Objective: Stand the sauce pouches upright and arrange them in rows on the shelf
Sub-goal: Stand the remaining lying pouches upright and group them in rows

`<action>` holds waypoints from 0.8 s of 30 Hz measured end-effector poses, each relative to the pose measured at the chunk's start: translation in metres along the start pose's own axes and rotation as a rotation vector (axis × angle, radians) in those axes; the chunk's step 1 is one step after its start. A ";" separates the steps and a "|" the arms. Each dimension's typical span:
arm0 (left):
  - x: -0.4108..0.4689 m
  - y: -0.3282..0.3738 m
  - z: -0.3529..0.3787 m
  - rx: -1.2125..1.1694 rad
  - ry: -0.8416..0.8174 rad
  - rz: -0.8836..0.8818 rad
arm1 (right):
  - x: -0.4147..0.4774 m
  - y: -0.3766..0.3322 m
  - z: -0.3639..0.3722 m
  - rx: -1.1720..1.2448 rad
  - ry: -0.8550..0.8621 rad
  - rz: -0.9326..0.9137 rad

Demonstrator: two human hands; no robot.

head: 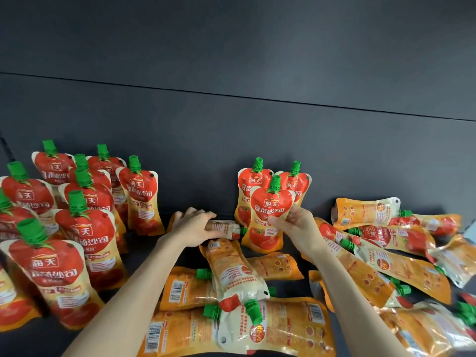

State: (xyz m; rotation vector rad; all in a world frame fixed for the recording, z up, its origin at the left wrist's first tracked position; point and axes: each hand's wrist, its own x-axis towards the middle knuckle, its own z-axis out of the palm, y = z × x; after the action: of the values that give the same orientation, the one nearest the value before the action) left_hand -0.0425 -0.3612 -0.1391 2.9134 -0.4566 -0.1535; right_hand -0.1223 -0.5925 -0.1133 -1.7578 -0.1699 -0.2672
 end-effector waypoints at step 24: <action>-0.002 -0.010 -0.016 -0.504 0.148 0.078 | -0.001 0.017 0.000 0.020 0.033 0.085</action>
State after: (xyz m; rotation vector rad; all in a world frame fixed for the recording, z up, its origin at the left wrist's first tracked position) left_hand -0.0393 -0.3490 -0.1252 2.3898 -0.4324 -0.0336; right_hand -0.1192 -0.5955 -0.1300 -1.7357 -0.0739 -0.2315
